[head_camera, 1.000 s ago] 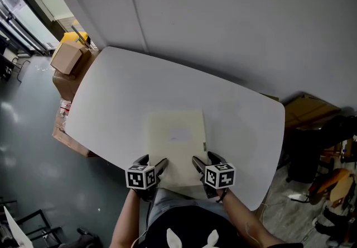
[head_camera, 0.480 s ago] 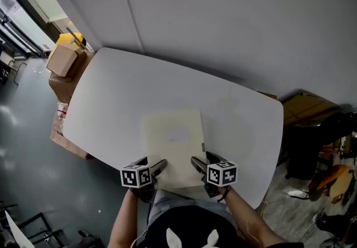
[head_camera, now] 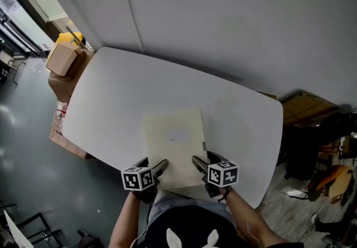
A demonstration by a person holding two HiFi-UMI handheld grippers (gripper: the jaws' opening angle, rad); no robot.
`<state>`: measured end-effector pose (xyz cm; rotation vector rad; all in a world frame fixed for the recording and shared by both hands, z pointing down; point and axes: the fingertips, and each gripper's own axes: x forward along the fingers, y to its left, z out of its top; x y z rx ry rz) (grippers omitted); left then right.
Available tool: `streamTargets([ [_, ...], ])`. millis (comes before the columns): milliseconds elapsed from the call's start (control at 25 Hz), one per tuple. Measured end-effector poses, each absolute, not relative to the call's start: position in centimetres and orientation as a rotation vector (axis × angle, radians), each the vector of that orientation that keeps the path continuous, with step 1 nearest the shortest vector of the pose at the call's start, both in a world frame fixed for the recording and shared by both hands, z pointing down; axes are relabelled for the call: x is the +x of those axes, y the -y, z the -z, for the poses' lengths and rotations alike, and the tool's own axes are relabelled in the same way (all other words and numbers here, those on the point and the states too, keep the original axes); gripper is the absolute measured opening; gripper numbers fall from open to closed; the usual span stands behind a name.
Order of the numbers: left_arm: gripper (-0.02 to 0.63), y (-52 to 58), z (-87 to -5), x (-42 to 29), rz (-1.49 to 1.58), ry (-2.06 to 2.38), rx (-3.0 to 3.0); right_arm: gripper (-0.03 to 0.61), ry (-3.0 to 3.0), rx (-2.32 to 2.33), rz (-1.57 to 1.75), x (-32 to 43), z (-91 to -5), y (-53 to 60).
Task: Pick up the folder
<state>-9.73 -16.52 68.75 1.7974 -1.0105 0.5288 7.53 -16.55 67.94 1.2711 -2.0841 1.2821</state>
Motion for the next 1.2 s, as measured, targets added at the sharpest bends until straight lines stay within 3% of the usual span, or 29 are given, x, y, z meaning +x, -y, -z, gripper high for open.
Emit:
streamTargets([
  [1200, 0.354, 18.6, -59.6, -9.5, -0.437, 1.173, 2.012, 0.275, 2.281, 1.396, -1.034, 7.7, -59.1, 18.2],
])
